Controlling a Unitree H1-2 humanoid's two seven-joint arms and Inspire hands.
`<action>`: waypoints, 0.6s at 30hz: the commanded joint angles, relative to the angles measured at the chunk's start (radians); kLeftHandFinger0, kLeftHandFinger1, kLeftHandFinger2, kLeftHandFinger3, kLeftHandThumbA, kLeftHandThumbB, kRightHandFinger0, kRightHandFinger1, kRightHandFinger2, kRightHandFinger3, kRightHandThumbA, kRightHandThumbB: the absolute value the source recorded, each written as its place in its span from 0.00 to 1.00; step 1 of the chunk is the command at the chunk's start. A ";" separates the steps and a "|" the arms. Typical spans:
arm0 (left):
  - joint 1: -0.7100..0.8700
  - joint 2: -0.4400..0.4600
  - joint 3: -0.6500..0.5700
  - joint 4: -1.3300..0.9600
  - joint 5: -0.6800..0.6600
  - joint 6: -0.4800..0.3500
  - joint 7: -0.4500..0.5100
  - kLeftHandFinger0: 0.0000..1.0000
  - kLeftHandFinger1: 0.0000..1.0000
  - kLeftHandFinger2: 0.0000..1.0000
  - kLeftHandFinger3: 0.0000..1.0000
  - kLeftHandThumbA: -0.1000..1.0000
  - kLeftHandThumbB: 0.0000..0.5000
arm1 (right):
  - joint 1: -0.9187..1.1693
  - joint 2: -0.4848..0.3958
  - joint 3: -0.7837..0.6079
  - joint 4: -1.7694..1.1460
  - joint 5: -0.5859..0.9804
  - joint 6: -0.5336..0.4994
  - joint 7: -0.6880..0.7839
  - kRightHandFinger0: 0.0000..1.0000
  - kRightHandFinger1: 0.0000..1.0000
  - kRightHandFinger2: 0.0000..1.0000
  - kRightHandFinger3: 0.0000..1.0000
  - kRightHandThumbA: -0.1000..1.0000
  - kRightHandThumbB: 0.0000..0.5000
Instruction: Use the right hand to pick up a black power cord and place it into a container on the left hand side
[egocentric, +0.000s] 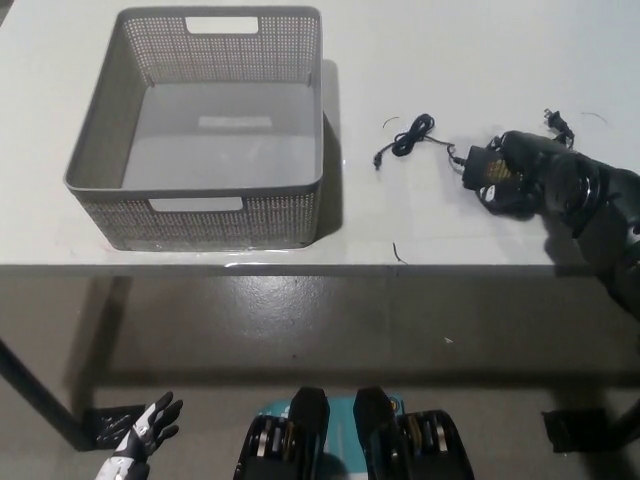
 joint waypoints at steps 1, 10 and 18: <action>0.000 0.015 0.017 -0.036 -0.020 -0.015 -0.004 1.00 1.00 1.00 1.00 1.00 0.61 | 0.015 -0.007 -0.021 0.027 0.005 -0.100 -0.220 0.27 0.72 0.98 1.00 0.00 0.15; -0.003 0.009 0.020 -0.024 -0.019 -0.027 0.001 1.00 1.00 1.00 1.00 1.00 0.60 | -0.009 -0.005 -0.038 0.040 0.014 -0.142 -0.271 0.16 0.59 0.87 0.82 0.00 0.15; 0.008 0.008 0.021 -0.035 -0.016 -0.013 0.000 1.00 1.00 1.00 1.00 1.00 0.63 | -0.053 -0.013 -0.069 0.024 0.026 -0.168 -0.319 0.11 0.53 0.83 0.84 0.00 0.29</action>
